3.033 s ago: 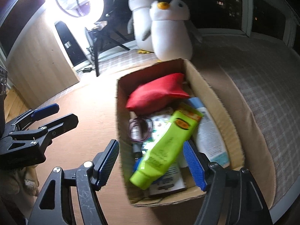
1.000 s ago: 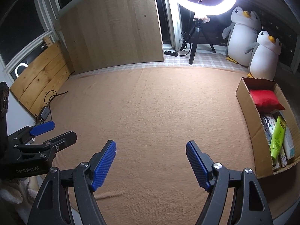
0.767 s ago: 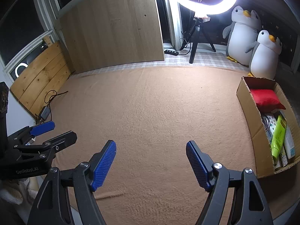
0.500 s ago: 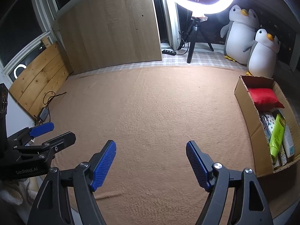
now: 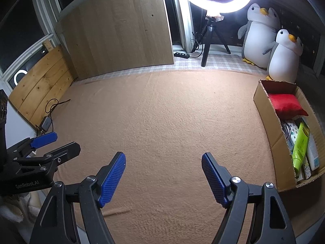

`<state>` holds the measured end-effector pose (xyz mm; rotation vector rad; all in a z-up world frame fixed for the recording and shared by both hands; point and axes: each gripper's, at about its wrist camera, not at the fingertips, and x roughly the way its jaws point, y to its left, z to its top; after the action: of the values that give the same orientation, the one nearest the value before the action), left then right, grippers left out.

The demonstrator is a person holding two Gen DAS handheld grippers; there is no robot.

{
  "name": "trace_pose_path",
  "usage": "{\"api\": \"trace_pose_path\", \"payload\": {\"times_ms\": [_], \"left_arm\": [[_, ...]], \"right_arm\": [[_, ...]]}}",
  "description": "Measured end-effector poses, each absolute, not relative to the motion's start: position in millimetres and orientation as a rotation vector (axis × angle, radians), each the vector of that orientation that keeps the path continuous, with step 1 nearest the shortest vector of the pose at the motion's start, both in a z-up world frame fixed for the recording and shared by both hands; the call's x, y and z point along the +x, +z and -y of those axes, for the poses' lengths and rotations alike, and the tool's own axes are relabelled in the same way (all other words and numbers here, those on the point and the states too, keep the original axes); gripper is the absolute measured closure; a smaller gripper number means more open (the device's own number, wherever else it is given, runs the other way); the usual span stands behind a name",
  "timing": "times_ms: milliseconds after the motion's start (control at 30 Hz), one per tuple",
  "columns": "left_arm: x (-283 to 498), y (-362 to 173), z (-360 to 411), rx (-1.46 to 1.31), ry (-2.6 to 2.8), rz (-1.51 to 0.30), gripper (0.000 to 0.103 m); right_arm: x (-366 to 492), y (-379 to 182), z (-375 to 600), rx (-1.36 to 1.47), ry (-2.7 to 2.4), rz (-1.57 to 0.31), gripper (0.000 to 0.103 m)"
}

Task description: Organize objects

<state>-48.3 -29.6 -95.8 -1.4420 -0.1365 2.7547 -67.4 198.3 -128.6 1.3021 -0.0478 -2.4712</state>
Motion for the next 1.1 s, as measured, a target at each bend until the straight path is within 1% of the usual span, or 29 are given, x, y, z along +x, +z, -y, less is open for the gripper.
{"api": "trace_pose_path", "payload": {"times_ms": [1000,1100], "left_arm": [[-51.5,-101.5,32.1,-1.445,2.768,0.128,0.007],[-52.7,-103.6,32.2,-1.457,2.758,0.130,0.005]], "right_arm": [[-72.6,-139.5,-201.4,1.344,-2.459,0.059,0.029],[-73.2,-140.7,-201.6,1.347,-2.458,0.058,0.028]]}}
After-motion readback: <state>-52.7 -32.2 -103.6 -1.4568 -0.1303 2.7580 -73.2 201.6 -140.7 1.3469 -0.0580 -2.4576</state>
